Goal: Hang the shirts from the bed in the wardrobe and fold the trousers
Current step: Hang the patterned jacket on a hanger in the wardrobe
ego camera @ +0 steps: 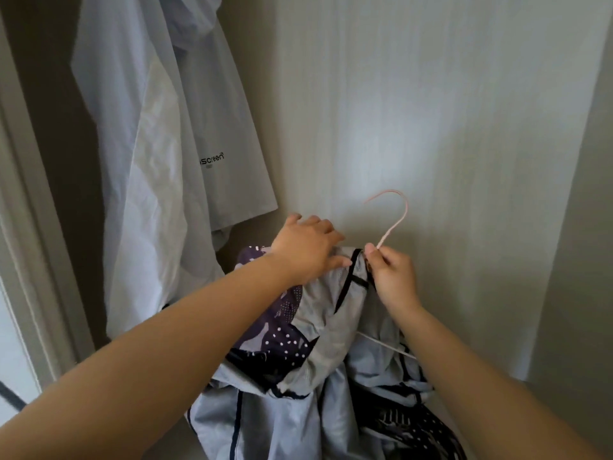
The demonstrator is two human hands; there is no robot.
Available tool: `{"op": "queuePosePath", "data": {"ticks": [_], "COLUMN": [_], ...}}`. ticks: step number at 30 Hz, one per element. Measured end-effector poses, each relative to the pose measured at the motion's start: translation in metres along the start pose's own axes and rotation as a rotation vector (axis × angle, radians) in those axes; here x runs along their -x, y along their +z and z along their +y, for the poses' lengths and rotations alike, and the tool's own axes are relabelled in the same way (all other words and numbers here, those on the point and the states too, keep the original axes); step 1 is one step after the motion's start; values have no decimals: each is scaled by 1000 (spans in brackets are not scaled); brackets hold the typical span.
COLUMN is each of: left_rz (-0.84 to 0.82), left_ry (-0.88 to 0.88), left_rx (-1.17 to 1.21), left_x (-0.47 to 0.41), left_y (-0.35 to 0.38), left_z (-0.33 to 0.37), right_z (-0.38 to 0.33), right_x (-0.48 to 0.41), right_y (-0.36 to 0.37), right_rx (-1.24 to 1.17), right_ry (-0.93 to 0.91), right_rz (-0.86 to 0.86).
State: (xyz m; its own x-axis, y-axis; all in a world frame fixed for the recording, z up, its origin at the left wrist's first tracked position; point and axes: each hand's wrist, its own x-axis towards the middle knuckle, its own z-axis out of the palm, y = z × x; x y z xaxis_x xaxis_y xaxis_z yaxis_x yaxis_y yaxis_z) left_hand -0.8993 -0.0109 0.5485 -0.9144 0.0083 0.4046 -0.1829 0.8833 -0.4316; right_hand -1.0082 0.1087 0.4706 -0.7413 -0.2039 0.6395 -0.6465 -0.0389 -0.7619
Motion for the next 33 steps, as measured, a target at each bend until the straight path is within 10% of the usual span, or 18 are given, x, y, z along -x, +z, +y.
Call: {"op": "queuePosePath", "data": {"ticks": [11,15,18,27,33], "left_rz": [174,349,416,543,573], "left_ry": [-101,-317,-477,-423,-317], "left_rx": [506,597,736,1215,896], "left_x": [-16,-8,-2,7,18], "left_y": [31,44,48,31,25], "left_z": [4,-21,-39,-49,-63], "right_z": [-6,13,41,79,100], "right_x": [-15,-23,-26,-11,-4], "right_y": [-13,-52,-79,-25,-28], "right_rx": [87,270,294,305,12], "right_ry": [-60,-176,136,463,809], "right_rz": [-96,205,387,-334,-520]}}
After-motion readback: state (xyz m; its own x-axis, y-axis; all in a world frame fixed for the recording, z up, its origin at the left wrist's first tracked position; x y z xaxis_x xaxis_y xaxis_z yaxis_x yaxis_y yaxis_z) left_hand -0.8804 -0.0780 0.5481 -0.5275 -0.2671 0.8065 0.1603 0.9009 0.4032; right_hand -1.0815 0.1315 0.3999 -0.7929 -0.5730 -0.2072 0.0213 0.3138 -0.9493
